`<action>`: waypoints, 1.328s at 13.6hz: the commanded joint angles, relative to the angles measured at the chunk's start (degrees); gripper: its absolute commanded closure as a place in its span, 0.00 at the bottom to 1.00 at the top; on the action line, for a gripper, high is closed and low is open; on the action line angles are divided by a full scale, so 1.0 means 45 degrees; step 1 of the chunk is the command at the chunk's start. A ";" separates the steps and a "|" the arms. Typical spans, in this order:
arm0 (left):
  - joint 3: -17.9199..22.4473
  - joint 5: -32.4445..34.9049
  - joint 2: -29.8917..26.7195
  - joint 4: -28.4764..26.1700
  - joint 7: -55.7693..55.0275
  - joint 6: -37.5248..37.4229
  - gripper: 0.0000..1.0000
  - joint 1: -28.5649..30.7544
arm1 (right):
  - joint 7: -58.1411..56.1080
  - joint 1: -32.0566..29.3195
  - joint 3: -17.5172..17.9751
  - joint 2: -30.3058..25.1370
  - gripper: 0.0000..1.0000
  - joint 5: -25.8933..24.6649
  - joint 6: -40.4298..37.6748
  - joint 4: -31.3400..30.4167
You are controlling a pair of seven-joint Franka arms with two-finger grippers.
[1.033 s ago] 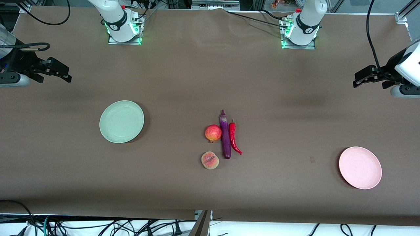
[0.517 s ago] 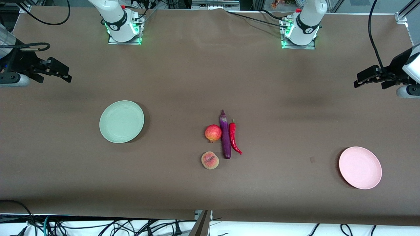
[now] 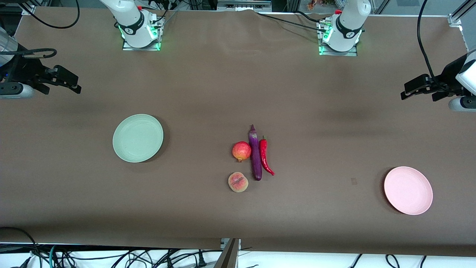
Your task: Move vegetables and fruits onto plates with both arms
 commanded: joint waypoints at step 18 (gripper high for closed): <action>-0.0276 -0.0226 0.2891 0.0410 -0.0259 0.3162 0.00 -0.2654 | -0.0166 -0.0056 0.0017 0.0055 0.00 -0.0052 -0.0173 0.0263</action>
